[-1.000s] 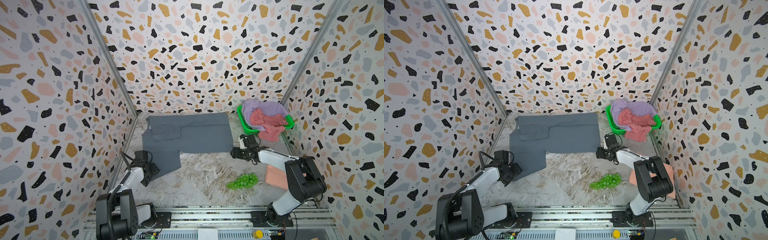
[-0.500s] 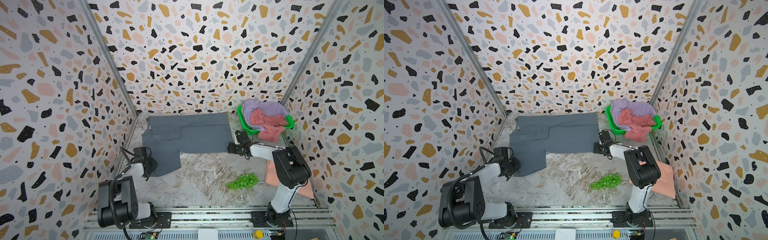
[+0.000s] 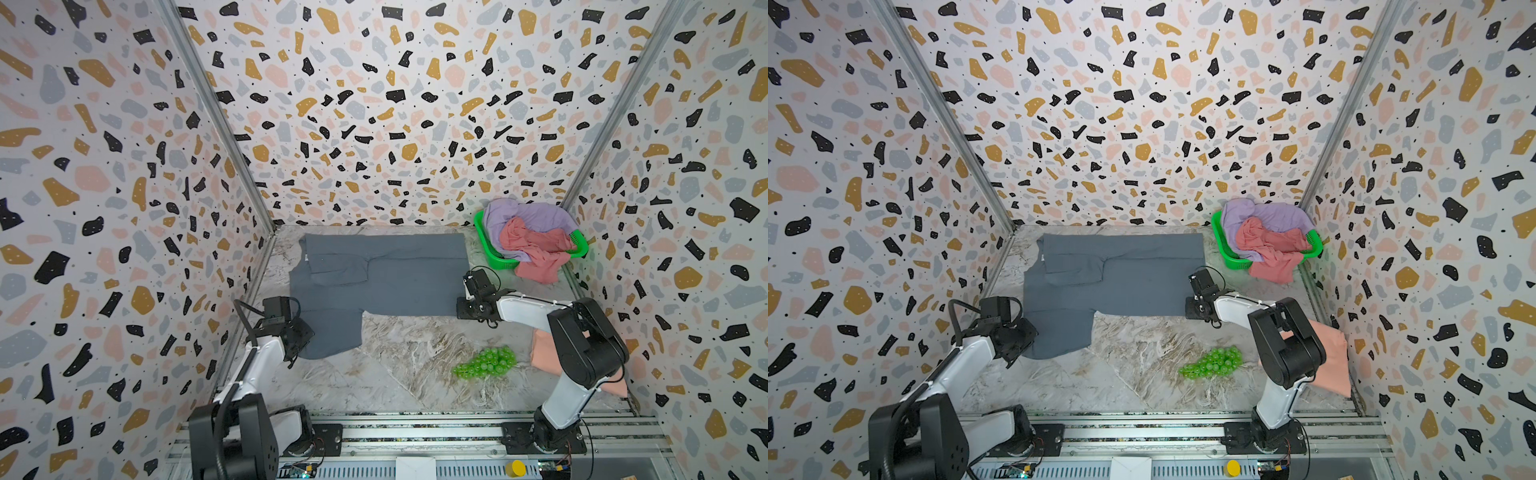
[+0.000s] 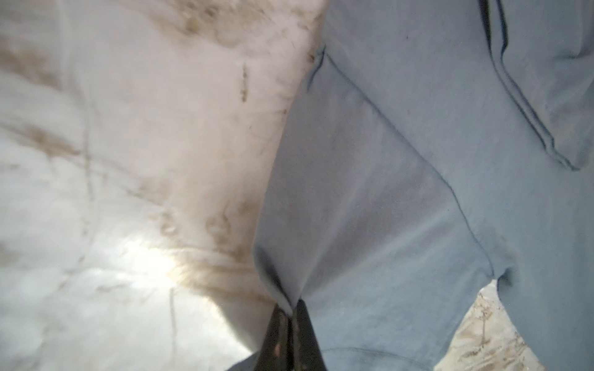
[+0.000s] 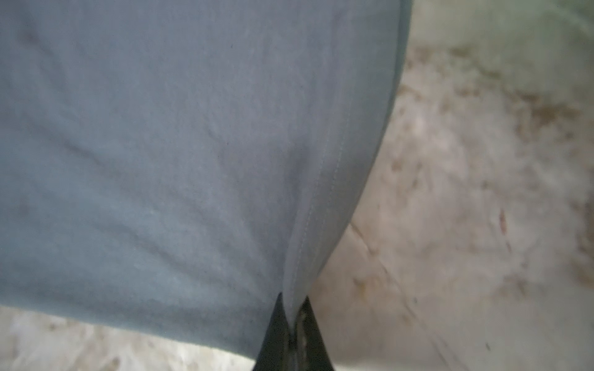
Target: Fold and stack the t-shirts
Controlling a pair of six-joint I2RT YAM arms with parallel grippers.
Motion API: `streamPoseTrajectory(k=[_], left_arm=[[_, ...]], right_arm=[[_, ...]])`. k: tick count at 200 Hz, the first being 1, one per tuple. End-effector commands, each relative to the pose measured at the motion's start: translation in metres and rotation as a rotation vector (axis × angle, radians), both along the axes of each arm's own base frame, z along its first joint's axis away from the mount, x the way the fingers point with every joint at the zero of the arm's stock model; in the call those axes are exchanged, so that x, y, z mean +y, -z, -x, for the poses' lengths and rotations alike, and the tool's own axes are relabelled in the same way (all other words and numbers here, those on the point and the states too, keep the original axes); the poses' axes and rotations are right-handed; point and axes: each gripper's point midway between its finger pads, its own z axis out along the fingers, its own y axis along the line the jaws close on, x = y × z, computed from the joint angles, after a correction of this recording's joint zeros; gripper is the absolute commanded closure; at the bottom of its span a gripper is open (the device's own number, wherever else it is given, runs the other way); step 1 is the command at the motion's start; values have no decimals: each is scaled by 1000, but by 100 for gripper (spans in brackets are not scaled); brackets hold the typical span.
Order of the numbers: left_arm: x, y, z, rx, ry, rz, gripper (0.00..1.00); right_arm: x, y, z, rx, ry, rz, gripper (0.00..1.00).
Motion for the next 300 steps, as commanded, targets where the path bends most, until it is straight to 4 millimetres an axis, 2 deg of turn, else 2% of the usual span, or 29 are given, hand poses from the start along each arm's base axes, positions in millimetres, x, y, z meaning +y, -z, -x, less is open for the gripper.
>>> streamPoseTrajectory(k=[1,16,27,52,74,90,106,124,132,137,150,155,158,162,165,170,176,193,205,228,253,275,300], left_arm=[[8,-25,21,31,-35,-50,100],[6,-39,21,33,-7,-53,100],[2,-50,8,-21,14,-32,100],[-7,-93,-49,-206,81,29,100],[-11,-136,-104,-316,165,64,100],[-8,-157,-141,-367,212,57,100],[-8,-167,-179,-390,276,68,100],[-12,-162,-218,-386,330,128,100],[-11,-157,-236,-383,325,153,100],[-12,-154,-246,-393,325,176,100],[-13,-153,-279,-475,312,234,82],[-13,-152,-290,-499,299,259,72],[-14,-156,-297,-522,299,272,64],[-14,-155,-305,-538,303,288,41],[-14,-156,-311,-548,300,295,32],[-11,-153,-318,-542,282,300,29],[-6,-151,-325,-536,266,291,29],[5,-150,-330,-526,229,240,26],[10,-147,-326,-510,219,203,24],[12,-126,-303,-435,201,169,23],[-1,-94,-272,-363,194,173,22],[-17,-73,-257,-328,198,187,22],[-41,-56,-255,-310,222,208,22]], right_arm=[[-4,-13,25,51,-75,9,97],[-5,-25,26,41,-79,1,97],[-5,-35,22,25,-63,-22,96],[-4,-60,-5,-19,7,-119,96],[0,-78,-41,-69,46,-211,96],[2,-86,-71,-95,60,-244,96],[1,-87,-100,-98,75,-267,95],[0,-86,-131,-101,80,-334,93],[-1,-83,-144,-96,88,-359,88],[-1,-83,-153,-102,90,-371,80],[-7,-86,-176,-148,109,-391,74],[-10,-89,-185,-176,118,-402,67],[-12,-92,-190,-189,125,-411,60],[-15,-95,-195,-204,134,-423,50],[-17,-99,-198,-215,139,-431,45],[-20,-104,-204,-238,151,-442,37],[-24,-112,-209,-268,160,-449,34],[-22,-133,-210,-326,137,-451,33],[-15,-138,-202,-330,109,-442,33],[2,-137,-179,-332,75,-383,34],[33,-136,-166,-380,-10,-337,34],[56,-129,-180,-414,-86,-306,33],[67,-113,-210,-433,-118,-257,34]])
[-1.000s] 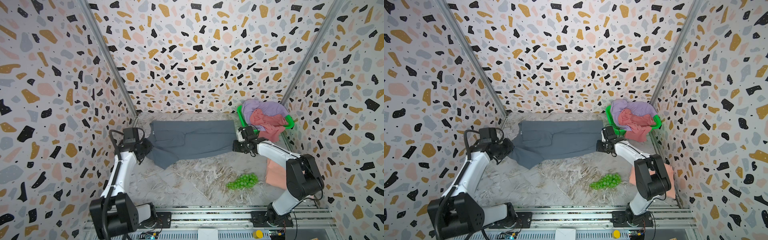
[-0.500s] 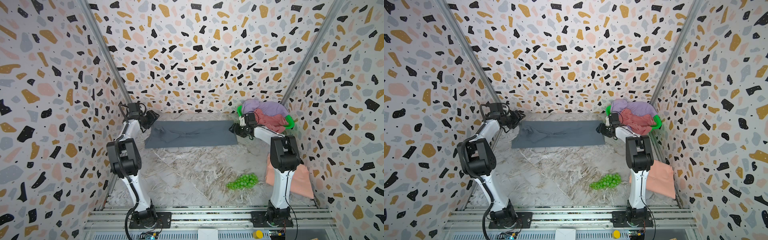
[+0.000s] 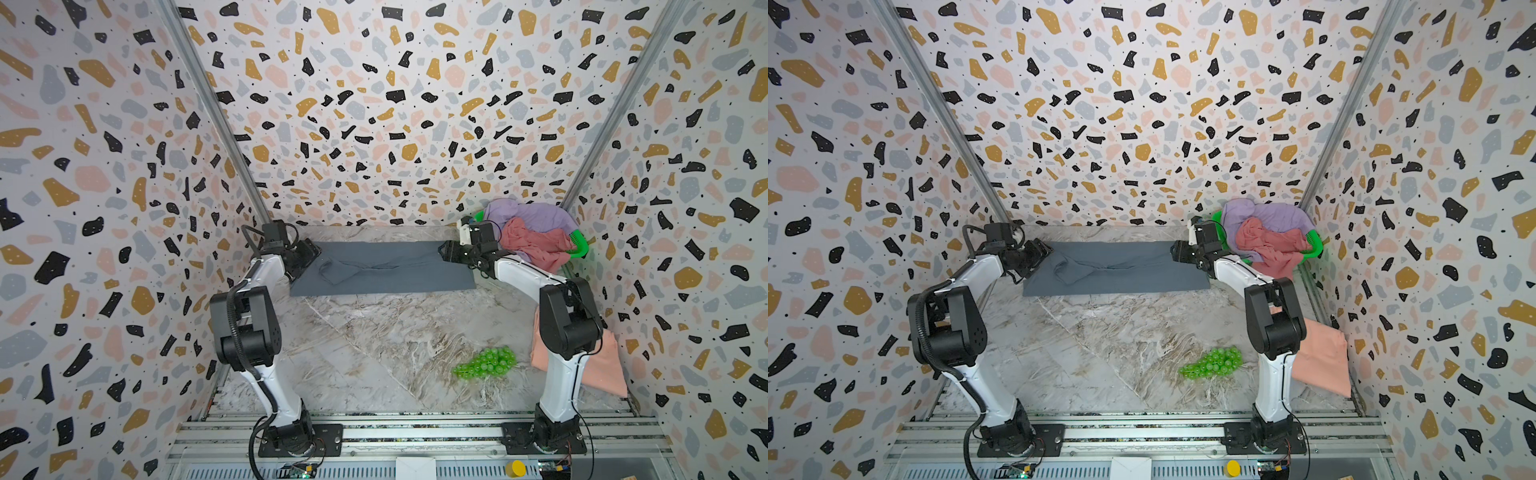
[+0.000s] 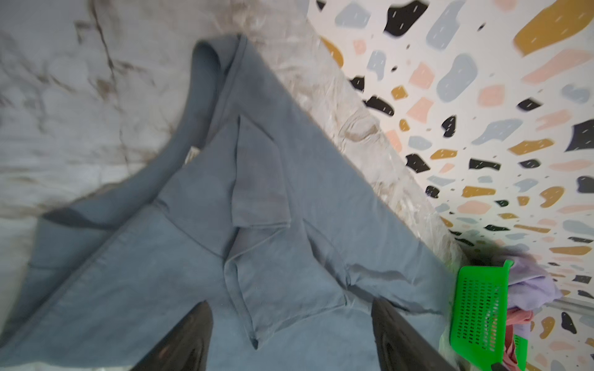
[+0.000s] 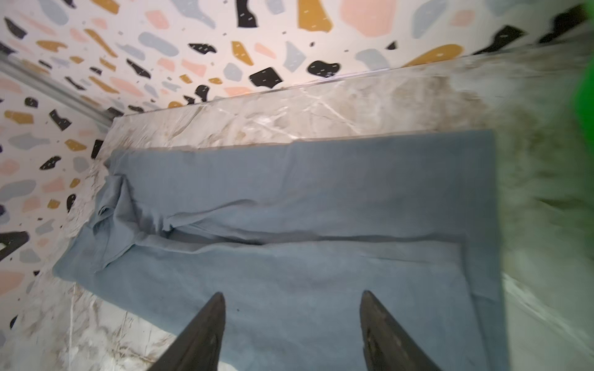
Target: Fold and stack the t-shirts
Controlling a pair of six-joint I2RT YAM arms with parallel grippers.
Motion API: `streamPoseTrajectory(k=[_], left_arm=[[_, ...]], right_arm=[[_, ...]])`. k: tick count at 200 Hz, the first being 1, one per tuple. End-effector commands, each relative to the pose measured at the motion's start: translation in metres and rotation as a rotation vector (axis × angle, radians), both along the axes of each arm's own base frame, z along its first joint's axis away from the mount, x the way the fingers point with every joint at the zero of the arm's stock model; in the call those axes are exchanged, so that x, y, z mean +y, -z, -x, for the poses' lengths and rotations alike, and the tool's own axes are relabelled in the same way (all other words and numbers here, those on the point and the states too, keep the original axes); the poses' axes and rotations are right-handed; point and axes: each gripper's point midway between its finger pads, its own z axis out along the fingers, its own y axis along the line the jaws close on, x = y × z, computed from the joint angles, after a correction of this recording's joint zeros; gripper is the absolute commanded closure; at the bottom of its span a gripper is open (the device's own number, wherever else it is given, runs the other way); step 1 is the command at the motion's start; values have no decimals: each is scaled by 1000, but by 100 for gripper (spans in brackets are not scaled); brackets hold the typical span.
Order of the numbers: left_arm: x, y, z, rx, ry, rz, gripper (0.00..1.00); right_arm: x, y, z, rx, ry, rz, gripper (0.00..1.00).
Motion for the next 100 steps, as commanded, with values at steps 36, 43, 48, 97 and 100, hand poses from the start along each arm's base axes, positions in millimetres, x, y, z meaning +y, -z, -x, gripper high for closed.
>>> streamPoseTrajectory(k=[36,43,48,97,100], left_arm=[[-29,35,-16,-2,-5,-8,21],[-28,41,-18,4,-14,0,21],[-28,46,-19,14,-19,3,21],[-20,83,-30,92,-38,-29,22],[-20,86,-31,96,-37,-33,22]], right_arm=[[4,42,-58,-46,-6,120,34],[7,53,-59,-22,-19,131,34],[7,61,-60,-5,-23,139,35],[10,122,-13,207,-69,290,39],[10,125,-8,222,-76,293,39]])
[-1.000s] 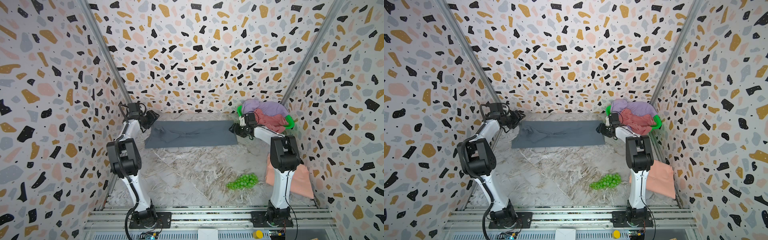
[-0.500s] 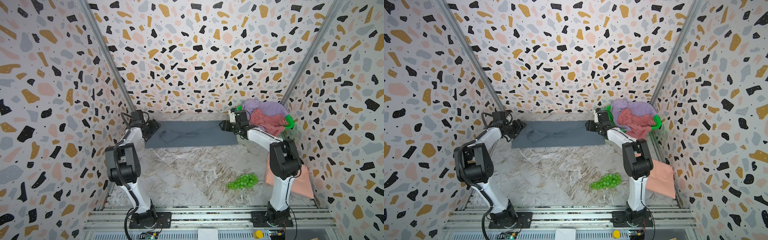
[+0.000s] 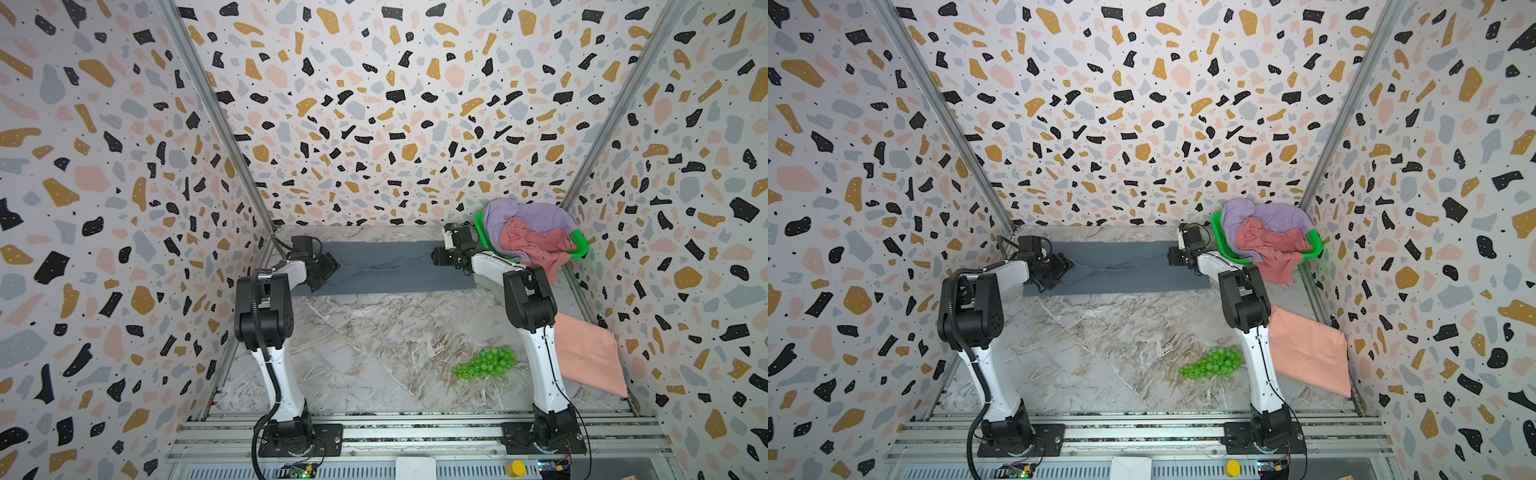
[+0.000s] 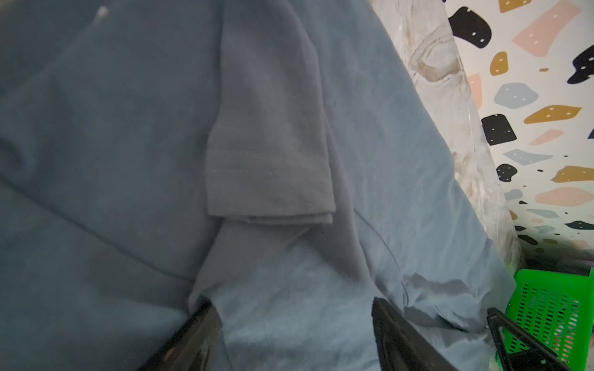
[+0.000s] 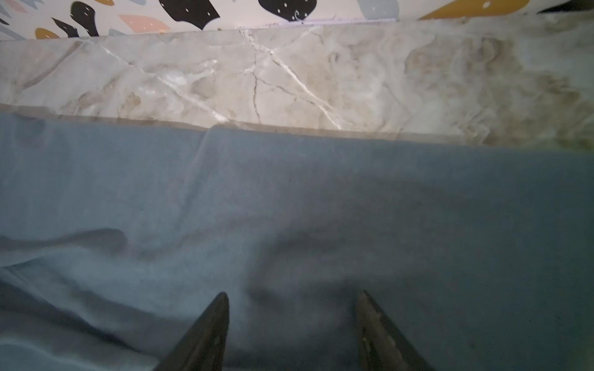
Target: Fold and stack the t-shirts
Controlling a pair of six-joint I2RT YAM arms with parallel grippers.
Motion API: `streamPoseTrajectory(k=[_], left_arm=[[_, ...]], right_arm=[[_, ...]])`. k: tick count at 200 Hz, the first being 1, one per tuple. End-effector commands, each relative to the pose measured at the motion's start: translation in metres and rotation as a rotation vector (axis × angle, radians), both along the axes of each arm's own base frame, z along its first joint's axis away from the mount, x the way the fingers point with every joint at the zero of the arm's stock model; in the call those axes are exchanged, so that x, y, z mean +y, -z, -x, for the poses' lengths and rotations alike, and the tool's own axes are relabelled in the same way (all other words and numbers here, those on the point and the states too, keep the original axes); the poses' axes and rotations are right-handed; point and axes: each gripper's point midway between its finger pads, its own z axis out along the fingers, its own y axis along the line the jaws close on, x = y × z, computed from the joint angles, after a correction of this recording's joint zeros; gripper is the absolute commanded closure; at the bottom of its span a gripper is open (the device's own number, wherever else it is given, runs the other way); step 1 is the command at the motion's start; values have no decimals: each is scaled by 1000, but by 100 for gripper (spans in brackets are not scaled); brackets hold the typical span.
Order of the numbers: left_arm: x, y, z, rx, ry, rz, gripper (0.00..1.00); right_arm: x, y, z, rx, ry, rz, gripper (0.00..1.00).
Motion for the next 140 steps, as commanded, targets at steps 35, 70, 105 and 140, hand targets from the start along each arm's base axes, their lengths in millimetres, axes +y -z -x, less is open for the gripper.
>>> streamPoseTrajectory(k=[35,70,105,140], left_arm=[[15,29,-41,32,-11,-55,22],[-11,17,-101,-72,46,11,22],[-64,-24,-152,-246,122,128,22],[-78,-77,-155,-336,176,124,21]], right_arm=[[10,43,132,357,-117,62,41],[67,24,246,465,-350,-17,40],[146,-8,332,431,-652,-107,37],[172,-45,328,319,-679,-119,35]])
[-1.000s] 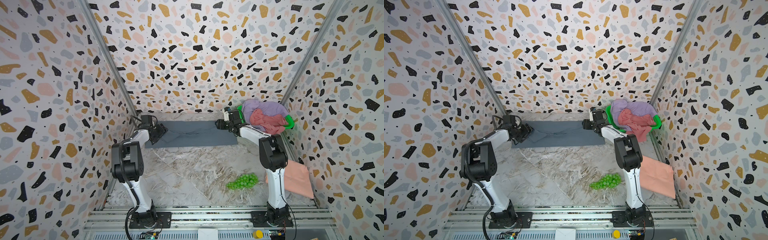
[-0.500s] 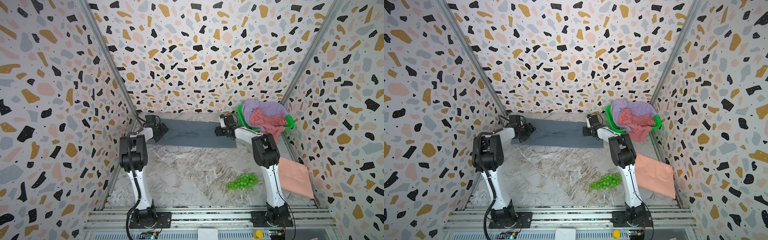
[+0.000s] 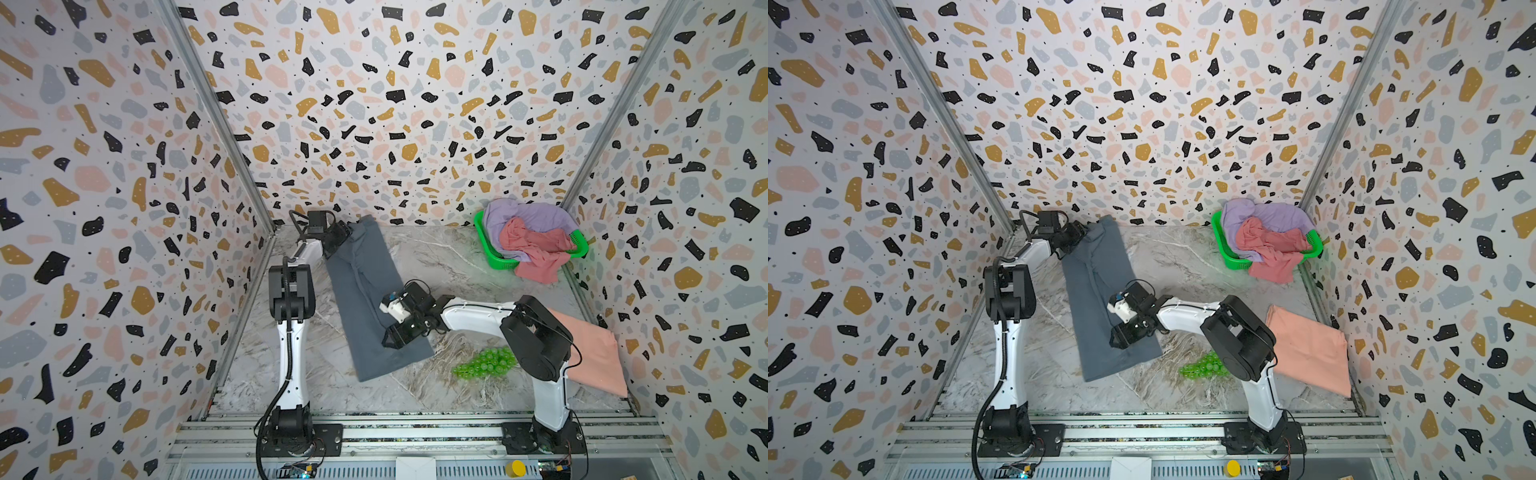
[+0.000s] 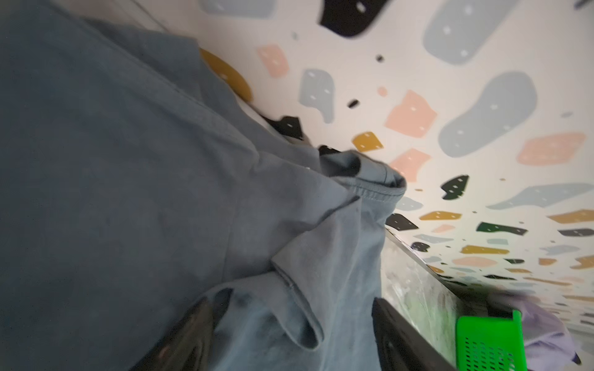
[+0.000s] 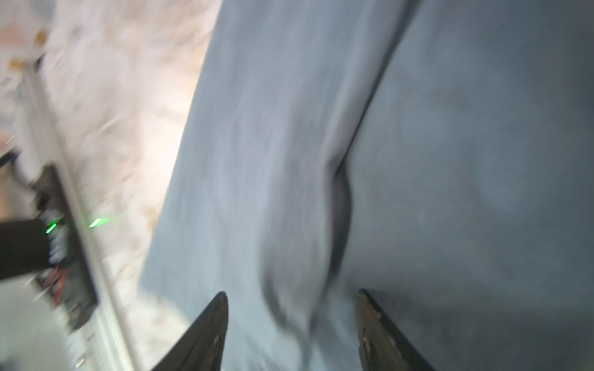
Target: Fold and stack the t-shirts
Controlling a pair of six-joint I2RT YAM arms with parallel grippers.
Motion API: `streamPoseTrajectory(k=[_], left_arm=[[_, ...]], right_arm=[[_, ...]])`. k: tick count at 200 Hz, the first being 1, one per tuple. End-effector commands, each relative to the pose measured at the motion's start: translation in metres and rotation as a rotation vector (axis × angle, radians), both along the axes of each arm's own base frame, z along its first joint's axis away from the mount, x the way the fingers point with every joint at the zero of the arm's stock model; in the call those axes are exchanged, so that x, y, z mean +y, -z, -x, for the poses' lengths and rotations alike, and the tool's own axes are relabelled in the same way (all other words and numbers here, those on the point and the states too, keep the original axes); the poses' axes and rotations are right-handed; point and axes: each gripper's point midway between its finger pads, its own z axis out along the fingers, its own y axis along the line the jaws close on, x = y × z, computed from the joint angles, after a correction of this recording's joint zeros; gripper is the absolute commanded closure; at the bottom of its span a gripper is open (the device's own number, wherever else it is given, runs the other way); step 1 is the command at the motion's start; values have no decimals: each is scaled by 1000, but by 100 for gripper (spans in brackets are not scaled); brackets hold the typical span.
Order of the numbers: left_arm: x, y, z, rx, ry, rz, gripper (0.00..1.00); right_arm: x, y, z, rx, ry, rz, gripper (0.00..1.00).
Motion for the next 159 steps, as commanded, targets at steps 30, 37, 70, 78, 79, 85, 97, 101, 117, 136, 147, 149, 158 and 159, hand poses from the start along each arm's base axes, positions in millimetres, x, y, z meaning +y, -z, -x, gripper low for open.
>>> streamPoseTrajectory(k=[30,37,70,78,79,85,97,101,117,136,147,149,158,159], left_arm=[[-13,-81,31,-76,82,-46,20],[-12,-76,42,-44,80,-64,20],[-4,-67,108,44,78,-129,19],[-1,-62,128,72,69,-143,19],[-1,-61,130,75,69,-145,20],[2,-60,144,89,66,-161,20],[7,-55,173,121,55,-208,20],[8,-53,183,131,57,-220,20],[10,-43,217,164,71,-265,20],[4,-30,245,187,111,-287,20],[-2,-25,251,175,133,-278,20],[-3,-25,251,171,139,-276,20],[-5,-26,247,144,142,-278,20],[-5,-26,246,142,141,-278,20]], right_arm=[[-4,-64,-27,-130,62,-72,34],[-8,-64,-26,-138,63,-59,34],[-30,-52,-32,-174,124,33,32],[-36,-52,-36,-181,158,45,32],[-37,-52,-36,-182,163,46,32],[-42,-52,-38,-178,184,51,32],[-51,-50,-42,-167,231,53,31],[-54,-48,-42,-159,245,54,31],[-58,-49,-42,-151,270,29,31],[-55,-46,-36,-142,253,-5,31],[-51,-43,-30,-141,236,-23,31],[-49,-43,-29,-142,231,-26,31],[-45,-41,-22,-160,214,-33,32],[-45,-41,-21,-162,213,-33,32]])
